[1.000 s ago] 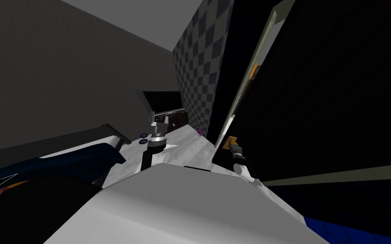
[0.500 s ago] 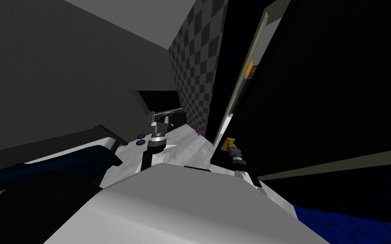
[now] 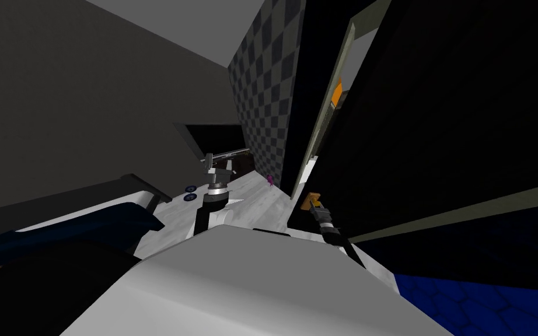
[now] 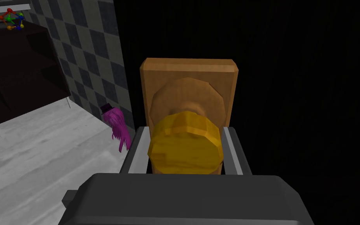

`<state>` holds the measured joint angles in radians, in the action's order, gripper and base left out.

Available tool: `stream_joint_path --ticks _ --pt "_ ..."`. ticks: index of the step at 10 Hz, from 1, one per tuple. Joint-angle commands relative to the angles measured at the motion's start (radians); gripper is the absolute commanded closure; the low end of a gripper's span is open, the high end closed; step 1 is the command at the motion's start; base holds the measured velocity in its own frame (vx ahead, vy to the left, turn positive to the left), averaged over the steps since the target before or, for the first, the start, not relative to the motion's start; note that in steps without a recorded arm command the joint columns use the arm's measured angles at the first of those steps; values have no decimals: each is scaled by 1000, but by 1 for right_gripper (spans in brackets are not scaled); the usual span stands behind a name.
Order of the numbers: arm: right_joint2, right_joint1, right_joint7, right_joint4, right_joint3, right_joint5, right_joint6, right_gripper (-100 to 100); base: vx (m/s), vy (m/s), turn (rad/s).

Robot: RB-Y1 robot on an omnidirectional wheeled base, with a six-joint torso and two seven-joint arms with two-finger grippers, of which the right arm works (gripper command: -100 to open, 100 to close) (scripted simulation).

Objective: Pull the door open

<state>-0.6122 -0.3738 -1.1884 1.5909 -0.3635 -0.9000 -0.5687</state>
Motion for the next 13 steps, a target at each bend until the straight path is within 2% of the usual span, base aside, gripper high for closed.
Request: stream_joint_path --ticks 1,2,3,4,8,13 --pt "-17 -27 -15 31 -33 14 -20 100 -20 -87 -54" --pt "-25 -40 -19 45 -45 19 -27 100 -40 -76 -37" --pt "-15 -31 -10 36 -33 14 -17 100 -21 -30 6" --pt "-40 -54 -28 40 -52 26 -49 100 57 72 80" --pt "-98 -101 -73 44 -88 52 -125 100 42 98 30" --pt "-143 -137 -107 46 -116 73 -185 100 13 20 21"
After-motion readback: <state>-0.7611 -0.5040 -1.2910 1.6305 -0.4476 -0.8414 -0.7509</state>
